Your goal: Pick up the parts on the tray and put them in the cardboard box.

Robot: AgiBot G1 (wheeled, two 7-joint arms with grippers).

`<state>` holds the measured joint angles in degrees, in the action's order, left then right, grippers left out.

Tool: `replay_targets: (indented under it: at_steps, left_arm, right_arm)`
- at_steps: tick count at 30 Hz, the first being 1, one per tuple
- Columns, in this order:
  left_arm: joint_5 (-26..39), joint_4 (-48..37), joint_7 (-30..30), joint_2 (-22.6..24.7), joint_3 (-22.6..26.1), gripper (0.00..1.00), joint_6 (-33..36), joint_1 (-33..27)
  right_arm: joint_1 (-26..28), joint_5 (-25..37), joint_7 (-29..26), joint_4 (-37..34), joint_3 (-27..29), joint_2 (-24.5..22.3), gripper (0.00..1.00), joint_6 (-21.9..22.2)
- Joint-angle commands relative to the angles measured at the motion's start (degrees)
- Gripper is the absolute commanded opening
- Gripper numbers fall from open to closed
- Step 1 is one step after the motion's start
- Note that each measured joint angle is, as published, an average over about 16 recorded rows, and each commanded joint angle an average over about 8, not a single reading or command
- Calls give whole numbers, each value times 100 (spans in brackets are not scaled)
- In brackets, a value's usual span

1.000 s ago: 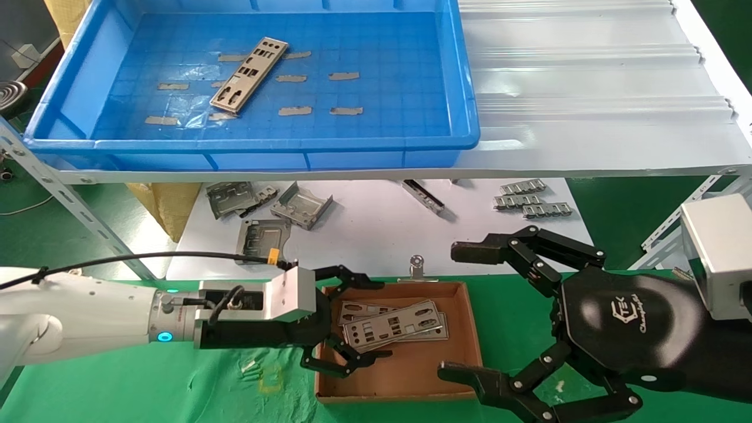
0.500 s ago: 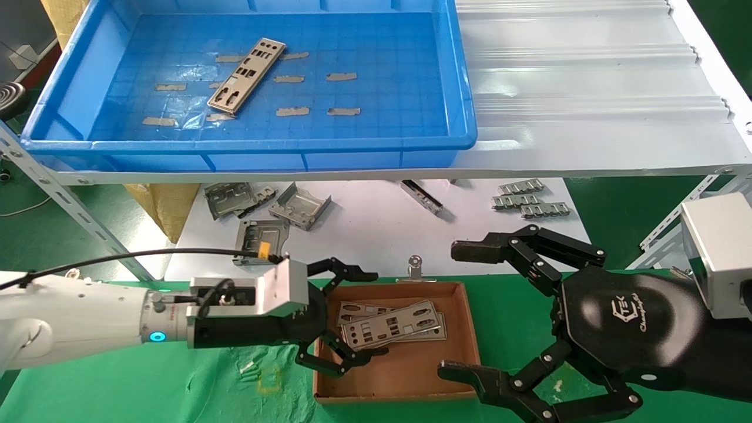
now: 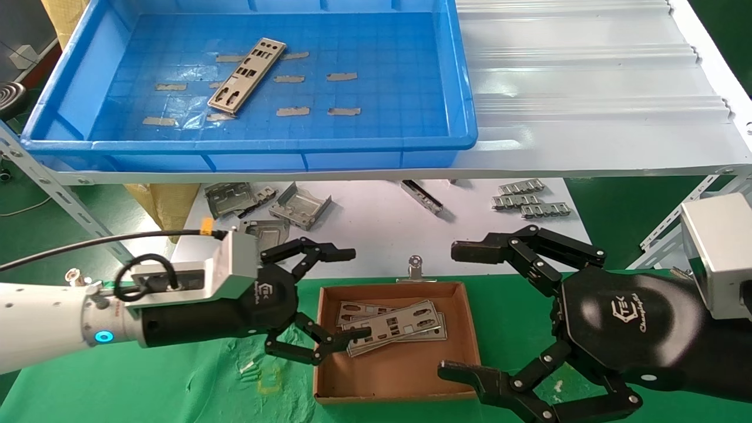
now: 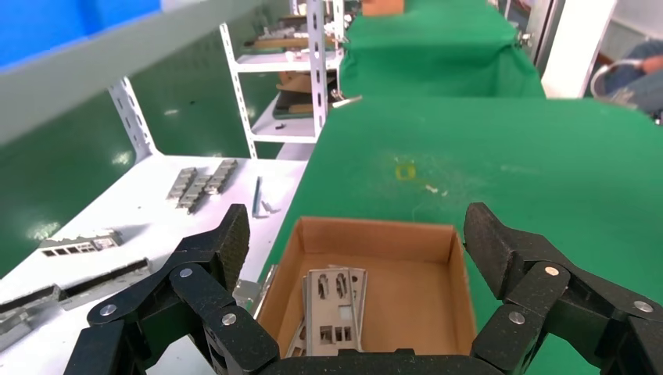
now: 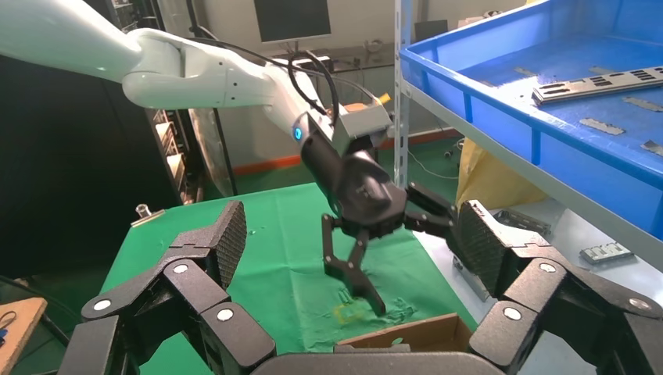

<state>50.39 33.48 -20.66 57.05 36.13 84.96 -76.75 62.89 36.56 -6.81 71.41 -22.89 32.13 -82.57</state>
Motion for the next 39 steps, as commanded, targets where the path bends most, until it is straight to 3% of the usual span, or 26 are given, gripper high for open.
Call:
replay_targets:
  at_steps: [1,39]
  left_arm:
    - [-43,202,158,-111,-101,100,4,76]
    - [-839,3945,3081,-2166,-1977,100,73,1493]
  right_arm:
    - [0,0,0,0,0,0,100,0]
    - [0,-1,0,0,0,0,100,1]
